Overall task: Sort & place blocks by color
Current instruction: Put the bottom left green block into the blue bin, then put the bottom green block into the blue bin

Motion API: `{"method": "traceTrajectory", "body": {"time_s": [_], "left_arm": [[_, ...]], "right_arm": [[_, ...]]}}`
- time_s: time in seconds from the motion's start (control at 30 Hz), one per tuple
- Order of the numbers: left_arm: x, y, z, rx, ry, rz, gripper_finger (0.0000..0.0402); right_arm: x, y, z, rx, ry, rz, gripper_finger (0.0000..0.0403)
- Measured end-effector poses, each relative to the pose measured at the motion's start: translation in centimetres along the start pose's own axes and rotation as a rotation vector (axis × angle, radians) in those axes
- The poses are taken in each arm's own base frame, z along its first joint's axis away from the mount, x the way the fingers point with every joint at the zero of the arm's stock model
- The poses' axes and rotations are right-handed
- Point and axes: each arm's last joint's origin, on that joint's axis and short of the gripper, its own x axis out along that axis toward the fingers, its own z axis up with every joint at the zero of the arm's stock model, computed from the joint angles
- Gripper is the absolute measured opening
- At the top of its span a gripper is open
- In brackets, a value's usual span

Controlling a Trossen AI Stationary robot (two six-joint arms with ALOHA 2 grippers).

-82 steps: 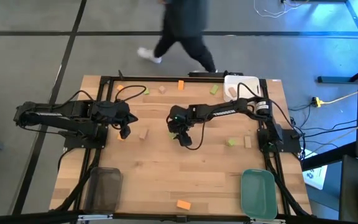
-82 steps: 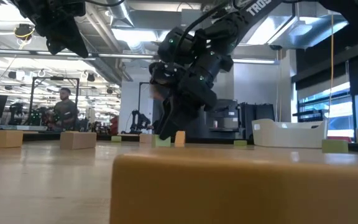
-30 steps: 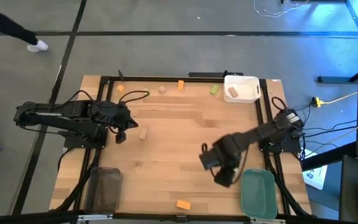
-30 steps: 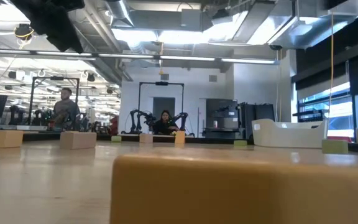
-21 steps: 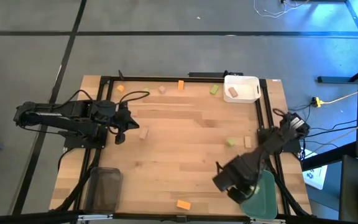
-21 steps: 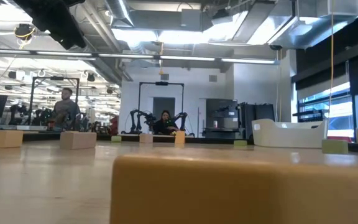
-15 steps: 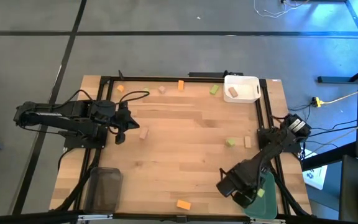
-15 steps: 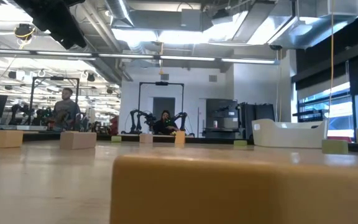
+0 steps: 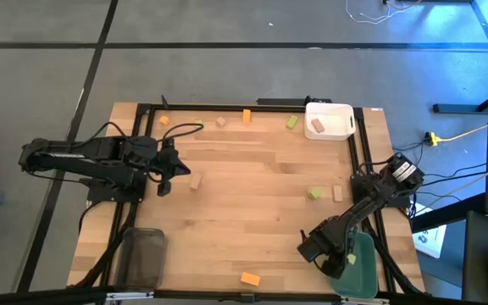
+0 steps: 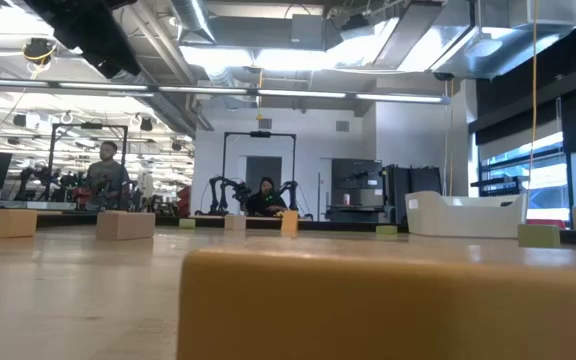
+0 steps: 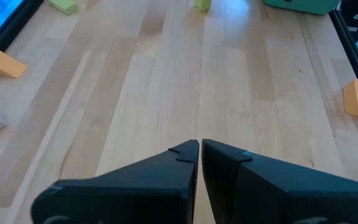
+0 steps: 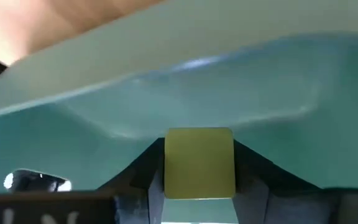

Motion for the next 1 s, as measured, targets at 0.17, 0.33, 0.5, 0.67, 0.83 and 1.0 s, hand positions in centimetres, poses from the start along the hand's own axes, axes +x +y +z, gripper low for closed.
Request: {"method": "traceTrajectory", "body": {"time_s": [0.17, 0.33, 0.5, 0.67, 0.83, 1.0], "left_arm": [[0.0, 0.0, 0.0, -0.001, -0.005, -0.001, 0.0014], [0.0, 0.0, 0.0, -0.001, -0.005, 0.0, 0.0014], [0.0, 0.0, 0.0, 0.0, -0.005, 0.0, 0.0014], [0.0, 0.0, 0.1, 0.0, -0.007, 0.015, 0.0014], [0.0, 0.1, 0.1, 0.004, -0.009, 0.036, 0.0014], [0.0, 0.1, 0.1, 0.007, -0.011, 0.048, 0.0014]], "right_arm": [[0.4, 0.0, 0.4, -0.06, -0.003, 0.033, 0.013], [0.4, 0.0, 0.4, -0.053, 0.004, 0.038, 0.0193], [0.1, -0.1, 0.2, -0.037, 0.106, 0.088, 0.0249], [-2.6, 1.0, -1.0, -0.03, 0.075, 0.02, 0.0253], [-7.3, 2.4, -2.6, -0.035, -0.102, -0.081, 0.0249], [-11.4, 3.4, -4.1, -0.063, -0.29, -0.121, 0.0249]]}}
